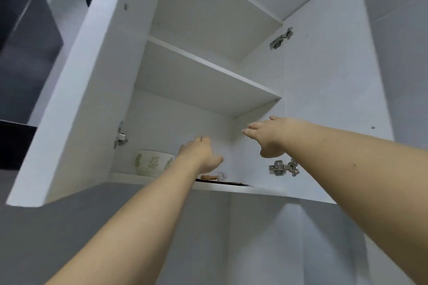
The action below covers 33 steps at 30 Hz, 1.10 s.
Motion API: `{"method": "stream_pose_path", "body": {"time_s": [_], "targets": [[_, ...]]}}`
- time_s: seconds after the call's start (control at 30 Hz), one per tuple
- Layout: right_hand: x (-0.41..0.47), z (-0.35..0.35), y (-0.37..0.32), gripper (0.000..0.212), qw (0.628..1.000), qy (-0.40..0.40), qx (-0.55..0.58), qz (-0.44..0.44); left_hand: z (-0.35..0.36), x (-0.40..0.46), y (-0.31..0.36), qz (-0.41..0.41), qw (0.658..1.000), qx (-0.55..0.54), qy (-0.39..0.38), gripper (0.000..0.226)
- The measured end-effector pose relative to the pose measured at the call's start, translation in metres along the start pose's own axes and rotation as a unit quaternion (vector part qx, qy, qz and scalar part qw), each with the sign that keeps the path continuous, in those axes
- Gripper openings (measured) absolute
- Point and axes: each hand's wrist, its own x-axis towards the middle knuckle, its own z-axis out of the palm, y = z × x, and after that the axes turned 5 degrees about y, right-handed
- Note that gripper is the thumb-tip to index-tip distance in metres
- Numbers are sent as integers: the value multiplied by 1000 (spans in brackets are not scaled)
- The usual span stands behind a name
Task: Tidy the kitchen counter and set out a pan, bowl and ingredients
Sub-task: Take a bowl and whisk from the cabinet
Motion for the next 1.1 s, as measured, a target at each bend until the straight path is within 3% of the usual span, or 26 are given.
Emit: {"method": "stream_pose_path", "body": {"time_s": [0.23, 0.47, 0.63, 0.8, 0.87, 0.93, 1.0, 1.1], "targets": [[53, -20, -65, 72, 983, 46, 175, -13, -35, -8, -74, -112, 993, -11, 32, 75], [74, 0, -88, 69, 966, 11, 257, 30, -12, -1, -82, -221, 967, -102, 75, 73], [89, 38, -97, 50, 958, -51, 270, 82, 12, 17, -78, -280, 947, -129, 91, 73], [121, 67, -112, 14, 935, -41, 330, 125, 13, 30, -86, -400, 883, -208, 128, 80], [123, 70, -119, 24, 929, -20, 342, 137, 17, 41, -96, -428, 839, -300, 152, 89], [124, 74, -123, 35, 925, -8, 349, 148, 36, 65, -122, -413, 828, -342, 163, 94], [126, 79, -126, 37, 920, -5, 359, 158, 49, 77, -139, -408, 825, -360, 155, 82], [129, 78, -132, 29, 914, -20, 373, 157, 38, 60, -127, -405, 840, -342, 118, 30]]}}
